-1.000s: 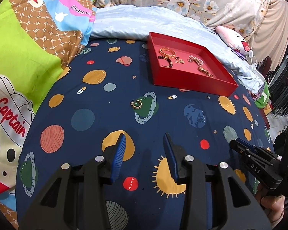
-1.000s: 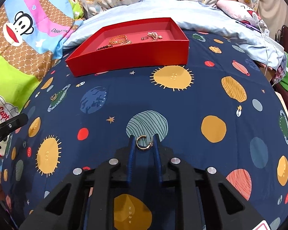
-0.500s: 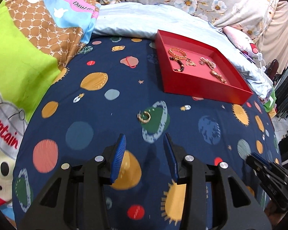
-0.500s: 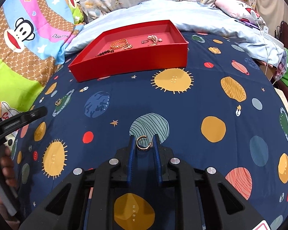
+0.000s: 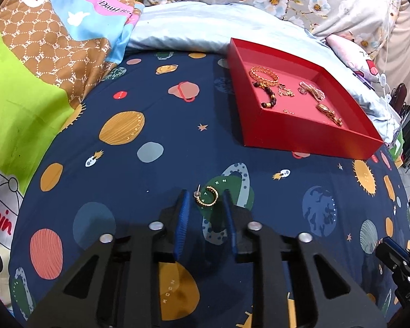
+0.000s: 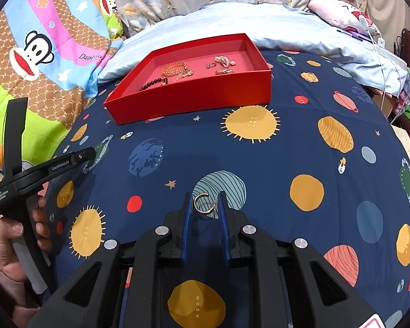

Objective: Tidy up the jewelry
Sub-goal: 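Grasp a gold hoop earring with the right tool while the left tool grasps another, then carry both hoop earrings into the red box and open both tools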

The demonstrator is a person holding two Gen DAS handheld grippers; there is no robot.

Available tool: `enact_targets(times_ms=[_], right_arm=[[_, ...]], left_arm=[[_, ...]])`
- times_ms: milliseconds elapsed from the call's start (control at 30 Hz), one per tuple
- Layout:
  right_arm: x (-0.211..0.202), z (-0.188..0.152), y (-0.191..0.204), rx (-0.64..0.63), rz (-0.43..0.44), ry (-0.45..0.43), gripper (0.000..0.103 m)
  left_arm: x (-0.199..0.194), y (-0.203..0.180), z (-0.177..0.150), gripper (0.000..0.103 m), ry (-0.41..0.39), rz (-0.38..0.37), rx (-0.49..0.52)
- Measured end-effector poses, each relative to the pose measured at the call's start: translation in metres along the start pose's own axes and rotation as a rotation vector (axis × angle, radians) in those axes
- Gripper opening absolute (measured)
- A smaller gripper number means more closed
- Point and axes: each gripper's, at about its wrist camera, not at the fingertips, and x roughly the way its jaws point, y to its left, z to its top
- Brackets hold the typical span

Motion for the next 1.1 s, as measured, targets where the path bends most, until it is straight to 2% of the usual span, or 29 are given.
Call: enact_targets(times_ms=[67,400,1100], right_arm=[[0.0,0.0,0.001,-0.002,0.001,-0.001,0.017],[-0.002,0.002,0.004,-0.003,0.007,-0.007,0.017],[-0.058,0.017,0.017,-0.038,0.047,-0.125,0.017]], left_arm=[[0.0,-0.001,-0.001,0.016,0.0,-0.004,0.006],[-0.005,-0.01,-0.003,0.016,-0.006,-0.035,0.033],[-0.084,-0.055,-0.011,0.016,-0.086,-0.14,0.095]])
